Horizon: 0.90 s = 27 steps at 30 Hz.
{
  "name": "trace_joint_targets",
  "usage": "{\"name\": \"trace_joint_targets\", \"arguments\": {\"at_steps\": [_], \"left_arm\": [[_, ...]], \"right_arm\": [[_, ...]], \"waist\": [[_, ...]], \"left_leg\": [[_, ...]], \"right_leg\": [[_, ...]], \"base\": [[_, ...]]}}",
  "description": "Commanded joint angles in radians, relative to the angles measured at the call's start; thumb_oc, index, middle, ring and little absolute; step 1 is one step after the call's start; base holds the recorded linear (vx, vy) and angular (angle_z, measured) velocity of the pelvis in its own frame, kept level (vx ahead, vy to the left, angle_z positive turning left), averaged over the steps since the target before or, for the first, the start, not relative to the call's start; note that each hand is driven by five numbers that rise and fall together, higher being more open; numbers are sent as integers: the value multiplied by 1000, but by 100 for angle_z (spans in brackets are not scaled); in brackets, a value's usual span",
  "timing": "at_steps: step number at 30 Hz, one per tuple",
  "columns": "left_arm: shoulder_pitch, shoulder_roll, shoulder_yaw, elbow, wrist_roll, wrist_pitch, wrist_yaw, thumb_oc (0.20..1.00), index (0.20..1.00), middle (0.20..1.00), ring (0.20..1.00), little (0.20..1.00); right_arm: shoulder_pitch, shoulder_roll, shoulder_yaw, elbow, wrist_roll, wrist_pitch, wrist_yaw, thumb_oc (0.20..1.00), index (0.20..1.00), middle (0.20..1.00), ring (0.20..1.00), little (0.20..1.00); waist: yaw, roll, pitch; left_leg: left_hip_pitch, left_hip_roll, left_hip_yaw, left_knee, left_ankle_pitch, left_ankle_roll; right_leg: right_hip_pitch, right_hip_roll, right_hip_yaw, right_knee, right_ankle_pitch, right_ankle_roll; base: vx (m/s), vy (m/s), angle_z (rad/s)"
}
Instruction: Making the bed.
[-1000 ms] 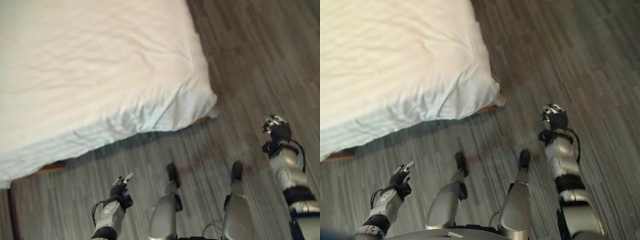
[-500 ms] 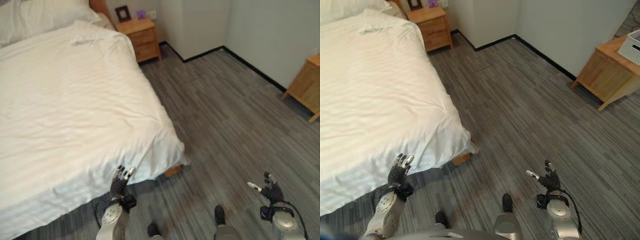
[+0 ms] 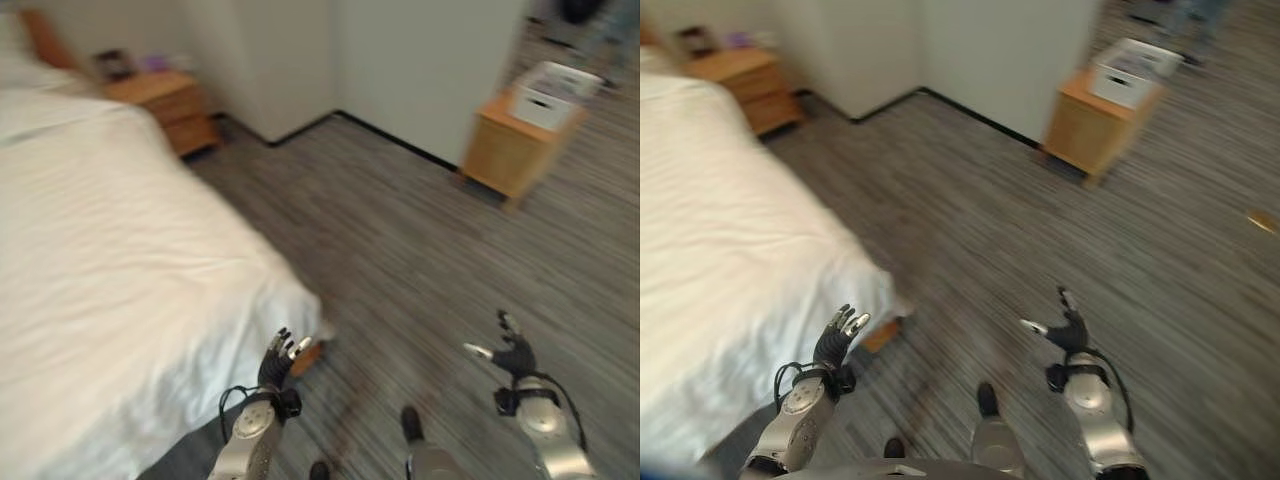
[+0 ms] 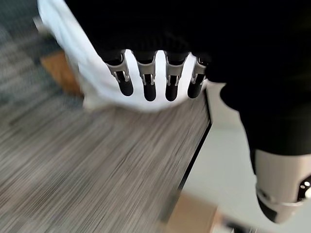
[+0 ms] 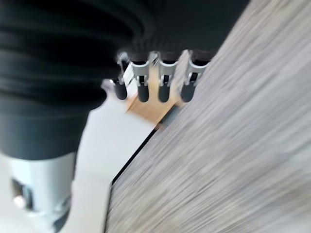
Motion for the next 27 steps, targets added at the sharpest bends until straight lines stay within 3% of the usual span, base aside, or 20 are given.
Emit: {"name": "trace_joint_targets", "arguments": {"at_steps": [1, 2, 3, 5, 8, 10, 11, 12, 13, 14, 15, 16, 17, 18, 21, 24, 27], "left_arm": [[-54, 39, 16, -48, 36, -38, -4, 1000, 1000, 1000, 1000, 1000], [-35, 47, 23, -73, 34, -34, -13, 1000, 1000, 1000, 1000, 1000], [-34, 47, 23, -74, 34, -34, -13, 1000, 1000, 1000, 1000, 1000], [-19, 50, 29, -87, 31, -29, -20, 1000, 1000, 1000, 1000, 1000], [-4, 44, 33, -74, 29, -27, -23, 1000, 1000, 1000, 1000, 1000], [-10, 33, 36, -63, 20, -34, -19, 1000, 1000, 1000, 1000, 1000], [-10, 30, 34, -69, 14, -43, -16, 1000, 1000, 1000, 1000, 1000], [-14, 28, 34, -76, 7, -49, -13, 1000, 1000, 1000, 1000, 1000], [-25, 20, 30, -84, 6, -53, -7, 1000, 1000, 1000, 1000, 1000], [-26, 20, 30, -84, 6, -53, -7, 1000, 1000, 1000, 1000, 1000], [-29, 16, 31, -84, 2, -55, 1, 1000, 1000, 1000, 1000, 1000], [-31, 8, 33, -87, -6, -59, 13, 1000, 1000, 1000, 1000, 1000], [-32, 2, 41, -92, -9, -63, 23, 1000, 1000, 1000, 1000, 1000], [-33, 3, 41, -92, -9, -63, 23, 1000, 1000, 1000, 1000, 1000], [-46, -3, 48, -77, 1, -63, 41, 1000, 1000, 1000, 1000, 1000], [-50, -13, 54, -61, 3, -64, 51, 1000, 1000, 1000, 1000, 1000], [-57, -17, 52, -50, 1, -67, 61, 1000, 1000, 1000, 1000, 1000]], "right_arm": [[-52, -57, -17, -70, -30, -44, -12, 1000, 1000, 1000, 1000, 1000], [-48, -66, -18, -67, -37, -37, -2, 1000, 1000, 1000, 1000, 1000], [-48, -65, -18, -67, -37, -37, -2, 1000, 1000, 1000, 1000, 1000], [-54, -76, -13, -63, -39, -27, 2, 1000, 1000, 1000, 1000, 1000], [-34, -86, -11, -71, -31, -19, 16, 1000, 1000, 1000, 1000, 1000], [-27, -95, -12, -69, -23, -19, 22, 1000, 1000, 1000, 1000, 1000], [-31, -108, -8, -76, -22, -20, 26, 1000, 1000, 1000, 1000, 1000], [-29, -118, -8, -88, -16, -23, 27, 1000, 1000, 1000, 1000, 1000], [-30, -144, -9, -95, -9, -30, 26, 1000, 1000, 1000, 1000, 1000], [-31, -144, -9, -95, -9, -30, 27, 1000, 1000, 1000, 1000, 1000], [-35, -153, -11, -92, -12, -27, 23, 1000, 1000, 1000, 1000, 1000], [-38, -161, -11, -93, -18, -23, 23, 1000, 1000, 1000, 1000, 1000], [-44, -168, -14, -99, -24, -16, 22, 1000, 1000, 1000, 1000, 1000], [-44, -168, -14, -99, -24, -16, 22, 1000, 1000, 1000, 1000, 1000], [-54, -173, -8, -87, -17, -17, 16, 1000, 1000, 1000, 1000, 1000], [-80, -176, 7, -58, -29, -15, 5, 1000, 1000, 1000, 1000, 1000], [-95, -179, 11, -48, -41, -14, -7, 1000, 1000, 1000, 1000, 1000]], "waist": [[37, 41, 33], [50, 37, 29], [52, 37, 30], [72, 34, 18], [65, 35, -1], [51, 46, -2], [47, 52, 7], [53, 53, 24], [76, 50, 59], [74, 53, 60], [93, 39, 72], [111, 35, 85], [132, 36, 93], [133, 32, 90], [156, 47, 77], [197, 77, 65], [216, 74, 66]], "left_leg": [[-6, 25, 8, -14, 12, -3], [12, 37, 68, -8, 3, -6], [14, 37, 71, -8, 2, -6], [24, 48, 133, 5, -4, -15], [48, 68, 175, 30, -18, -30], [41, 94, 185, 114, -39, -44], [25, 118, 186, 208, -23, -56], [-15, 150, 162, 336, 17, -66], [-95, 187, 79, 548, 112, -89], [-100, 192, 74, 556, 109, -92], [-156, 158, 13, 624, 129, -84], [-213, 114, -33, 660, 98, -74], [-279, 56, -64, 612, 56, -64], [-279, 51, -60, 603, 64, -62], [-293, 34, -39, 381, 45, -46], [-326, 18, -44, 96, 165, -65], [-369, 10, -65, 29, 195, -77]], "right_leg": [[91, -49, -185, 132, -101, 2], [112, -79, -228, 139, -98, 10], [112, -78, -225, 139, -98, 10], [138, -104, -307, 114, -86, 15], [145, -72, -290, 70, -88, 9], [163, -39, -272, 34, -102, -2], [181, -20, -259, 18, -116, -18], [202, 3, -245, 3, -127, -36], [254, 41, -222, -38, -146, -78], [256, 45, -225, -40, -146, -80], [273, 45, -204, -54, -149, -93], [294, 47, -172, -64, -160, -97], [317, 53, -122, -76, -173, -88], [312, 48, -121, -76, -171, -88], [347, 48, -88, -93, -197, -59], [408, 71, -66, -93, -250, -42], [443, 65, -60, -93, -279, -31]], "base": [[-43, -98, -101], [-23, -72, -100], [9, -85, -104], [54, -119, -117], [165, -211, -113], [134, -212, -52], [92, -184, -55], [159, -384, -70], [106, -303, -76], [101, -262, -101], [104, -88, -98], [256, -66, -113], [216, -12, -90], [262, 24, -116], [306, 55, -107], [426, 73, -79], [384, 63, -30]]}}
